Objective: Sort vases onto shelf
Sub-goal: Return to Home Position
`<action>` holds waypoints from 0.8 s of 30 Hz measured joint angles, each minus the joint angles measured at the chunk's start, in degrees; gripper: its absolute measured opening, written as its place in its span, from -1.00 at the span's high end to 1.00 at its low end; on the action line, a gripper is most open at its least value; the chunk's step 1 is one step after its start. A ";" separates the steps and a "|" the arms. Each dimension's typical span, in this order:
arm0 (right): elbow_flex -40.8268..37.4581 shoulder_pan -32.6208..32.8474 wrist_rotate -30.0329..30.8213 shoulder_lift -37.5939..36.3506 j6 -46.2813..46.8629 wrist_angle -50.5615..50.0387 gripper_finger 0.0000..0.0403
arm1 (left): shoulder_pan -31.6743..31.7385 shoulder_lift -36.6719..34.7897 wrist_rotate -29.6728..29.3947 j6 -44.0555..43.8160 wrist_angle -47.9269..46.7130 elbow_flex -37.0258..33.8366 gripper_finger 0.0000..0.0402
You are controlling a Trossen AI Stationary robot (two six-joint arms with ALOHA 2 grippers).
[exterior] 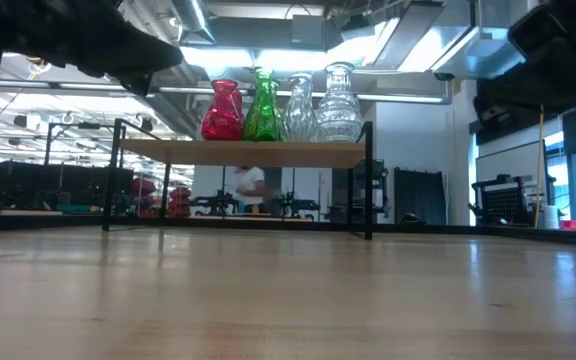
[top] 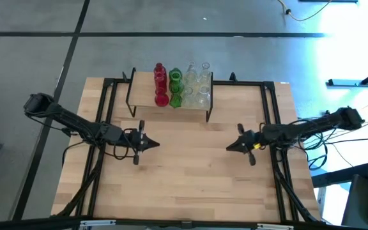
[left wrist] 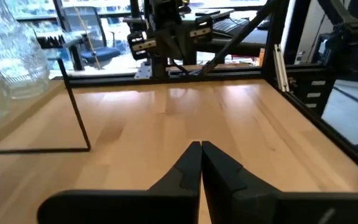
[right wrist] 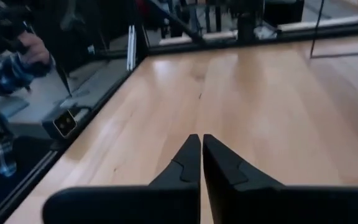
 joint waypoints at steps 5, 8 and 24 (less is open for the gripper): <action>-5.09 -1.99 -1.01 -10.87 0.13 -0.41 0.97 | 2.47 -3.73 1.48 1.13 5.49 -3.99 0.99; -7.60 -3.45 -1.03 -16.61 0.95 -2.46 0.97 | 4.14 -8.97 3.56 -0.51 7.74 -9.00 0.99; -8.49 -10.32 -0.05 -35.92 5.16 -16.14 0.97 | 5.07 -43.76 -2.20 -3.91 -18.23 -16.30 0.99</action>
